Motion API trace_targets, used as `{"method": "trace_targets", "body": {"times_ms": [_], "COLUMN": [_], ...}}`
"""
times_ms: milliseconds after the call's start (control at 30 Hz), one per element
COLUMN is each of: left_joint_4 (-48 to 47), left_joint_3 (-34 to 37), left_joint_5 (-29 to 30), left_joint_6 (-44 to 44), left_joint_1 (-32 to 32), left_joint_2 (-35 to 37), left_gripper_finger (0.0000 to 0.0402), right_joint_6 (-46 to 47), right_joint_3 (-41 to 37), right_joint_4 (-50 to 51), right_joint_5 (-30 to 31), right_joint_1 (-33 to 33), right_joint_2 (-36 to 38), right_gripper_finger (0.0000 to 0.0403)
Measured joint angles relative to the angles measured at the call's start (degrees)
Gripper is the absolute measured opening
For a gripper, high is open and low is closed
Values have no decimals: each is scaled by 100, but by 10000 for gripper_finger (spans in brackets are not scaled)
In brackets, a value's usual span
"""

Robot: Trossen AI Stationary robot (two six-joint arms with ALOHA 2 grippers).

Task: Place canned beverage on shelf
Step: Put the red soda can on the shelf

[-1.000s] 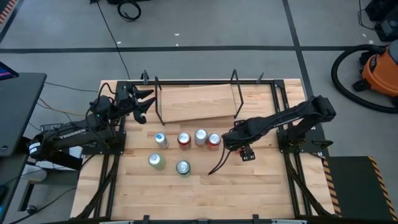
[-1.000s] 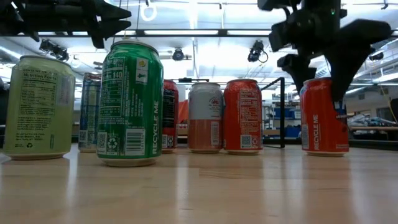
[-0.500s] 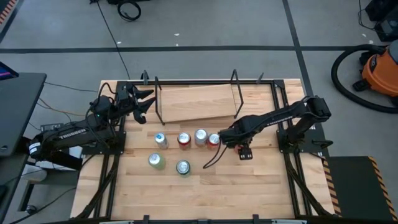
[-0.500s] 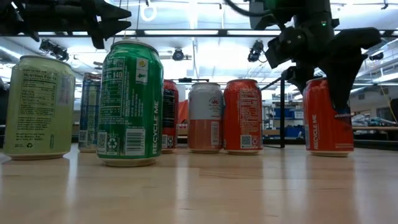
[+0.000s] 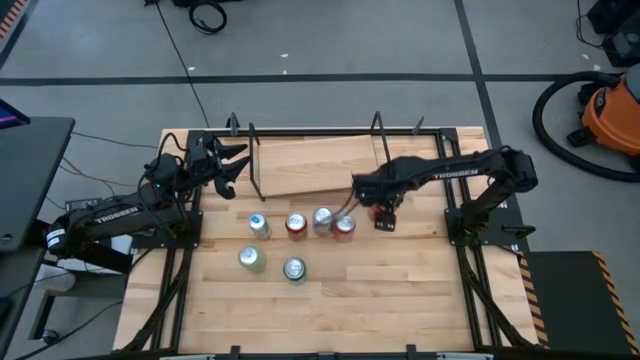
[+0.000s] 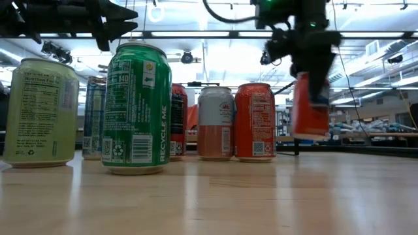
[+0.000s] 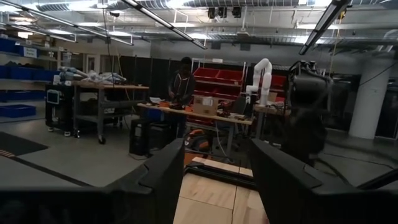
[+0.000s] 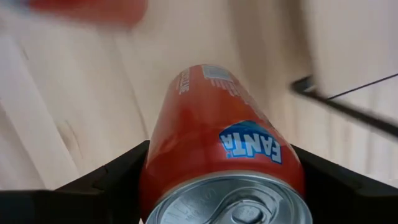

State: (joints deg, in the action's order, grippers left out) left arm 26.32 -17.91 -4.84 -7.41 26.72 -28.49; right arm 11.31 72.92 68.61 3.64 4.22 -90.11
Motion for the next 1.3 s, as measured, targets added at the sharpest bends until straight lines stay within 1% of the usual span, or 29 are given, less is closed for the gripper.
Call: {"method": "trace_targets", "body": {"times_ms": [167, 267, 367, 500, 633, 700, 867, 967, 1133, 1300], "left_joint_4": [6, 56, 95, 93, 93, 91, 90, 89, 89, 89], "left_joint_3": [0, 0, 0, 0, 0, 0, 0, 0, 0, 0], "left_joint_5": [1, 2, 2, 2, 2, 2, 2, 2, 2, 2], "left_joint_6": [47, 55, 55, 55, 58, 56, 55, 57, 78, 80], "left_joint_1": [1, 2, 1, 2, 2, 2, 0, 0, 0, 11], "left_joint_2": [0, 0, 0, 0, 0, 0, 0, 0, 0, 0], "left_gripper_finger": [192, 192, 192, 192, 192, 192, 192, 192, 192, 192], "right_joint_6": [237, 220, 41, -361, -667, -721, -899, -995, -1436, -2007], "right_joint_3": [697, 1137, 1671, 2523, 3317, 3620, 4036, 4195, 4401, 4495], "right_joint_4": [57, 97, 166, 695, 1113, 1275, 1439, 1458, 1443, 1329], "right_joint_5": [282, 443, 506, 548, 531, 428, 238, 130, 57, 290], "right_joint_1": [262, 417, 548, 797, 1197, 1467, 2110, 2381, 2639, 2714], "right_joint_2": [-92, -332, -714, -1349, -1923, -2164, -2587, -2774, -3006, -3083], "right_gripper_finger": [319, 319, 319, 319, 319, 319, 319, 319, 319, 319]}}
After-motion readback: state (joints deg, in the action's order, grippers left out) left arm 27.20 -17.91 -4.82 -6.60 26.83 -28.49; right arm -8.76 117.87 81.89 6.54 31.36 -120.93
